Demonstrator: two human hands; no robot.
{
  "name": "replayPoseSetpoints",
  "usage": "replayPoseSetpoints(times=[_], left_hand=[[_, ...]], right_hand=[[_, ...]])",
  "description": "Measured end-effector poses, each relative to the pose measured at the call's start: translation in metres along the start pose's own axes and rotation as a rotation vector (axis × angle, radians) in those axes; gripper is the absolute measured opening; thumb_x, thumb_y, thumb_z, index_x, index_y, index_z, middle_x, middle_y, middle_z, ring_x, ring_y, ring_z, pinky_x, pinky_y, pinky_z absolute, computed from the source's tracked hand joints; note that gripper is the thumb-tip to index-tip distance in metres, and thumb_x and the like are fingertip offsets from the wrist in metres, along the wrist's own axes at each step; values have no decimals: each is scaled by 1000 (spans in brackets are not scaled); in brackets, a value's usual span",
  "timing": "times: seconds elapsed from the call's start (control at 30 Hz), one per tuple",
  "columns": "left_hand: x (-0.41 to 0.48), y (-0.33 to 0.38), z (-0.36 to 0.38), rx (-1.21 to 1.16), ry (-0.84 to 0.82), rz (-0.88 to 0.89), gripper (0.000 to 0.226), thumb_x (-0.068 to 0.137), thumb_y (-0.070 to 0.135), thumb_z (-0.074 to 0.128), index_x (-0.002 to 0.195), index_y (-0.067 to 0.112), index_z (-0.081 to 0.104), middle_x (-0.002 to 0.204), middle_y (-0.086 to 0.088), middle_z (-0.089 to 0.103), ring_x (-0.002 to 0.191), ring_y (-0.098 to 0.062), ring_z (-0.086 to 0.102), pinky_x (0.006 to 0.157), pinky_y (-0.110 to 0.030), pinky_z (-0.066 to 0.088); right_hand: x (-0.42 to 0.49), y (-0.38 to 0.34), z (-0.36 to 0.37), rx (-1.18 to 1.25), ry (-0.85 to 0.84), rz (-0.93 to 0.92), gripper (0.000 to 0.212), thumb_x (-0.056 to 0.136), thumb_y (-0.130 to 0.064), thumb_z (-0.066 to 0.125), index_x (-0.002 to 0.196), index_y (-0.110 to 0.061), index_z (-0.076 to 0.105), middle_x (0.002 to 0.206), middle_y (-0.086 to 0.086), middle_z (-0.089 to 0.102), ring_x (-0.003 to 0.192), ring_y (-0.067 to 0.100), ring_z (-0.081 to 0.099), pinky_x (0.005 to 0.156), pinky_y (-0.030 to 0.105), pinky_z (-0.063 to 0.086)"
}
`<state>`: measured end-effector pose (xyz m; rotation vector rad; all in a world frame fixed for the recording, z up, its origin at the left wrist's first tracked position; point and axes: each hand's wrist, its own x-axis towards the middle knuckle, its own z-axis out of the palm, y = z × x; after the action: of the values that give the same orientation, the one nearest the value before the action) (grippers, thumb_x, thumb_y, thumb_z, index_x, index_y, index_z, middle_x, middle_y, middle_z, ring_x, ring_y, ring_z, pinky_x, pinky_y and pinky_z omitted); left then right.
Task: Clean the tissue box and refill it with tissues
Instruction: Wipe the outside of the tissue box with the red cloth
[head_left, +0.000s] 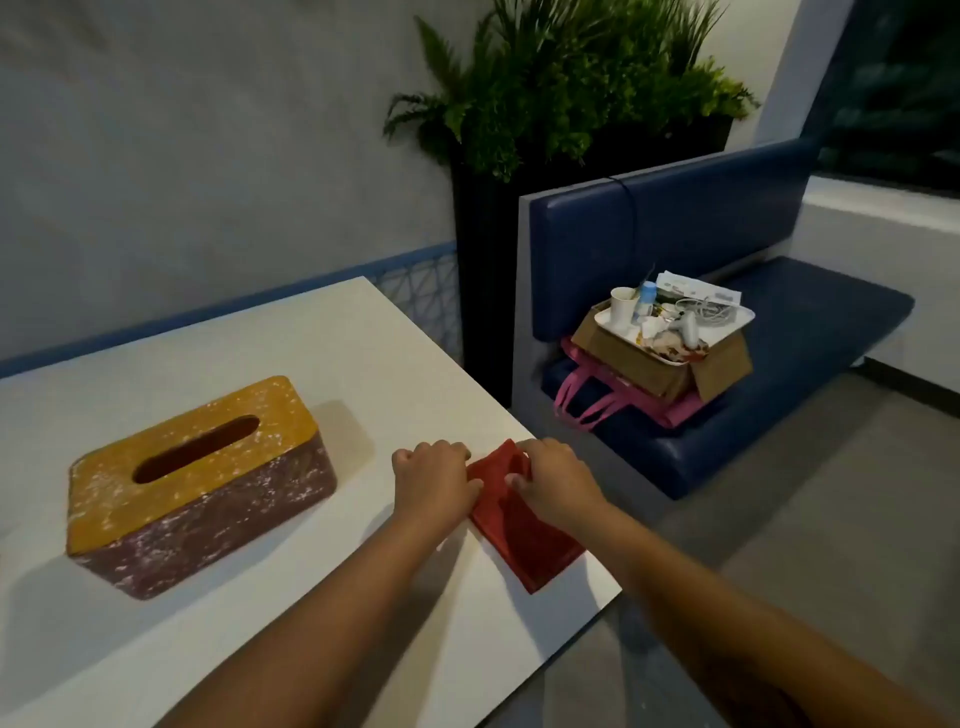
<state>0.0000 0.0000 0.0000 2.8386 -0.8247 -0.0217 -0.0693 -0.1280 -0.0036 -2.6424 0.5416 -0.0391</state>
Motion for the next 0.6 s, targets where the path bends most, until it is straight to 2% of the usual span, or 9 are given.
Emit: replayPoseSetpoints(times=[0.1,0.23,0.3,0.37,0.43,0.53,0.6], left_hand=[[3,2,5,11,-48,-39,40,87,44,57,120,23,58,116,2,64,110,-21,56,95,-37,32],[8,3,6,-22,-107,-75,50,85,45,60,129,23,52,122,1,60,116,-21,53,97,-38,33],[11,2,3,-27,-147,-86,51,84,42,62,130,23,51,123,-1,57,118,-23,50,95,-37,33],[15,-2,2,-49,-189,-84,52,81,41,65,130,27,51,121,-3,55,118,-24,48,93,-38,34],[16,-6,2,-77,-208,-70,52,79,41,66,128,31,52,120,-1,52,117,-23,46,89,-36,34],[14,-15,2,-177,-238,-37,40,78,37,68,115,25,57,117,3,49,111,-20,44,88,-33,32],[9,-19,-1,-336,-240,-24,30,77,29,71,104,20,61,106,5,54,101,-18,52,88,-35,39]], right_hand=[[10,4,5,175,-10,100,48,90,-30,58,134,-12,45,133,11,50,124,30,45,101,42,41],[26,8,10,223,-81,148,26,86,-31,62,102,-11,61,108,10,65,99,29,61,90,45,49],[30,9,9,286,-95,126,20,86,-26,63,100,-13,64,95,3,64,91,24,61,87,42,49],[30,11,5,449,-109,71,9,87,-16,63,96,-15,62,84,-2,58,79,16,58,72,29,48],[25,11,-1,626,-150,1,9,88,-10,61,88,-19,58,80,-3,58,70,11,55,60,22,45],[19,15,-8,801,-217,-71,15,87,-6,61,82,-20,58,80,0,64,68,13,59,59,22,49],[18,18,-10,869,-242,-108,19,86,-3,61,80,-21,59,79,1,64,70,14,60,61,23,50]])
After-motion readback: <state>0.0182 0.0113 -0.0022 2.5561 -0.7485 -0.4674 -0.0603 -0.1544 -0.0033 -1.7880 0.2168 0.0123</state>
